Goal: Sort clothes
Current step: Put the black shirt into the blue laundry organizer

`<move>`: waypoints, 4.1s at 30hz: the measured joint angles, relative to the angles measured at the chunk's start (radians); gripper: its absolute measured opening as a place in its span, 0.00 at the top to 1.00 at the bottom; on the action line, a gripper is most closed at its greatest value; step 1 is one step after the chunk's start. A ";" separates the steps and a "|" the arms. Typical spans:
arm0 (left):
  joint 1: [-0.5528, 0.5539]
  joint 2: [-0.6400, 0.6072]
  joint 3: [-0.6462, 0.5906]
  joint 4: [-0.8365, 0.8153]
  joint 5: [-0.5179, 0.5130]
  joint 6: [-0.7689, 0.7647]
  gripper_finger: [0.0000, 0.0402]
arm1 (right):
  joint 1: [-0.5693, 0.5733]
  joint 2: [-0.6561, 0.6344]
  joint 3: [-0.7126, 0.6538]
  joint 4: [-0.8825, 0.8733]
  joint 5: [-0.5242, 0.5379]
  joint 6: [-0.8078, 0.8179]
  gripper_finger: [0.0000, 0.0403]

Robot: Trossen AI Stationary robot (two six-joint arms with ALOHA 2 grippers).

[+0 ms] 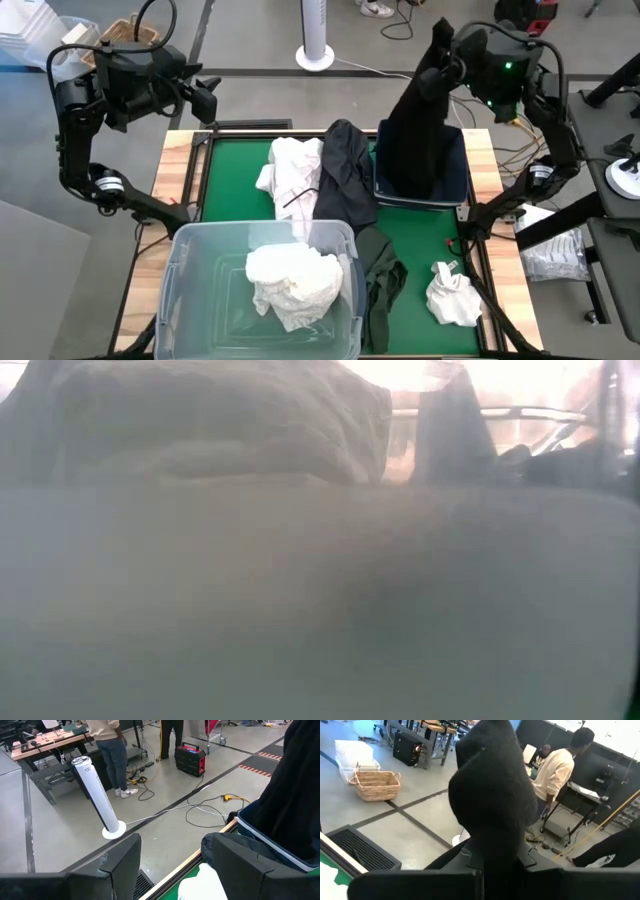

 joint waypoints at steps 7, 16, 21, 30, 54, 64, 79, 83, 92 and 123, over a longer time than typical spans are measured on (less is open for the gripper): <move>0.000 0.000 0.000 -0.014 0.000 0.000 0.46 | 0.000 -0.014 0.000 -0.164 0.000 0.117 0.94; 0.000 0.000 0.000 -0.015 0.000 0.000 0.46 | 0.000 -0.022 -0.001 -0.474 0.047 0.342 0.94; 0.000 0.000 0.000 -0.015 0.000 0.000 0.45 | 0.000 -0.021 -0.004 -0.386 0.074 0.292 0.94; 0.000 0.000 0.000 -0.017 0.000 0.000 0.45 | 0.000 0.038 -0.015 -0.363 -0.070 0.312 0.94; 0.000 0.000 0.000 -0.018 0.001 -0.008 0.45 | -0.128 -0.022 -0.592 -0.472 -0.359 0.406 0.94; 0.000 0.000 0.000 -0.019 0.001 -0.008 0.45 | -0.221 -0.021 -0.870 -0.396 -0.516 0.404 0.94; 0.000 0.000 0.000 -0.019 0.001 -0.008 0.45 | -0.275 -0.021 -1.126 0.111 -0.531 0.329 0.94; 0.000 0.000 0.000 -0.023 0.000 -0.009 0.45 | -0.275 -0.021 -1.174 0.278 -0.531 0.331 0.94; 0.000 0.000 0.000 -0.049 0.000 -0.034 0.45 | -0.275 -0.058 -1.354 0.519 -0.395 0.415 0.94; 0.000 0.000 0.000 -0.048 -0.002 -0.034 0.45 | -0.275 -0.284 -1.852 0.753 -0.557 0.674 0.90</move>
